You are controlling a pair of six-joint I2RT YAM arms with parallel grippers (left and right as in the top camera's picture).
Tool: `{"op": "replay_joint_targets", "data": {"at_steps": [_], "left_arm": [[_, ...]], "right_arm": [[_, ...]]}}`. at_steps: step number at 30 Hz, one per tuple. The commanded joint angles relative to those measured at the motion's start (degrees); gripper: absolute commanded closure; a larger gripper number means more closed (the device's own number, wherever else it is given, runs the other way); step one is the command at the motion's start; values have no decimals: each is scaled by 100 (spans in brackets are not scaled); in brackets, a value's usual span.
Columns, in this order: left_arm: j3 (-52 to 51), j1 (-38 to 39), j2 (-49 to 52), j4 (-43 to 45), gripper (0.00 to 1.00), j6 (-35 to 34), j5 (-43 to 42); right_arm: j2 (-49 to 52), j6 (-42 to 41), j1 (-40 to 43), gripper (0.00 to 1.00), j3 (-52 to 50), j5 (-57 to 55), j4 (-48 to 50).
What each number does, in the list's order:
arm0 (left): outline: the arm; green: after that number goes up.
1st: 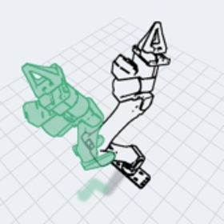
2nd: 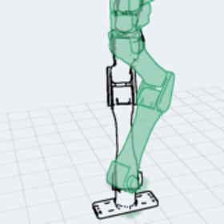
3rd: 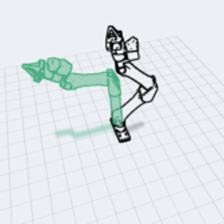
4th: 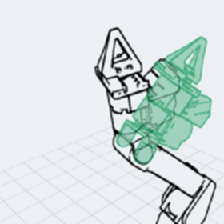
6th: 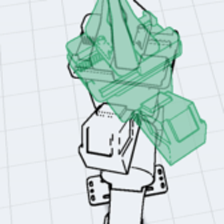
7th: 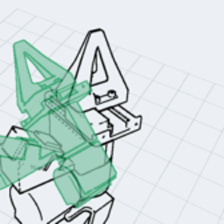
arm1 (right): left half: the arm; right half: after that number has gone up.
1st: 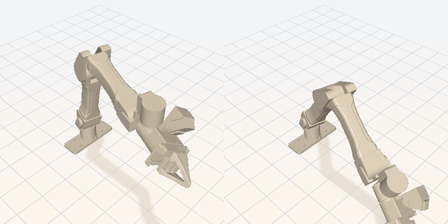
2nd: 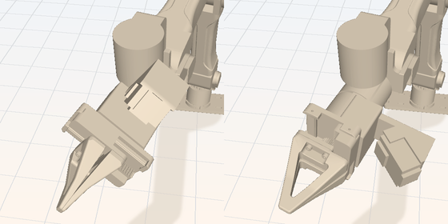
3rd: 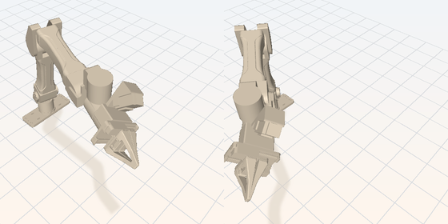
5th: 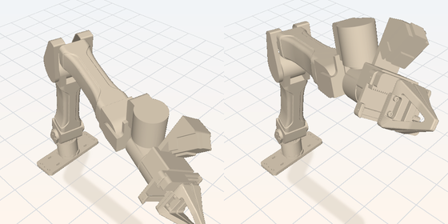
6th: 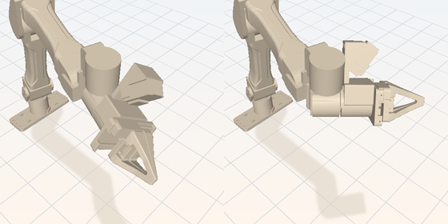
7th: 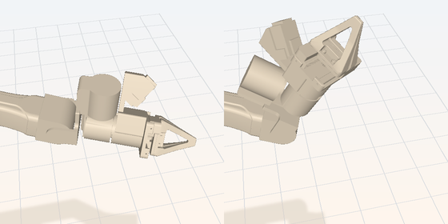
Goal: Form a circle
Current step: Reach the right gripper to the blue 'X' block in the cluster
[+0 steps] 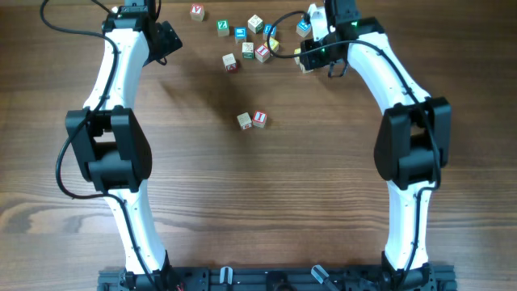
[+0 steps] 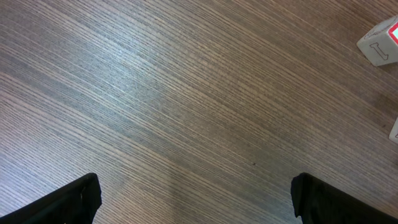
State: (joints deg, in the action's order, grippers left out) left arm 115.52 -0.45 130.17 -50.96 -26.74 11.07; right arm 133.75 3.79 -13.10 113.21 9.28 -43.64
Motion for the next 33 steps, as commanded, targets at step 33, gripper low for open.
{"op": "replay_joint_targets", "data": {"at_steps": [33], "left_arm": [[96,-31,-9,13,0,-74,11]], "right_arm": [[258,55,-146,78,79,-492,623]]}}
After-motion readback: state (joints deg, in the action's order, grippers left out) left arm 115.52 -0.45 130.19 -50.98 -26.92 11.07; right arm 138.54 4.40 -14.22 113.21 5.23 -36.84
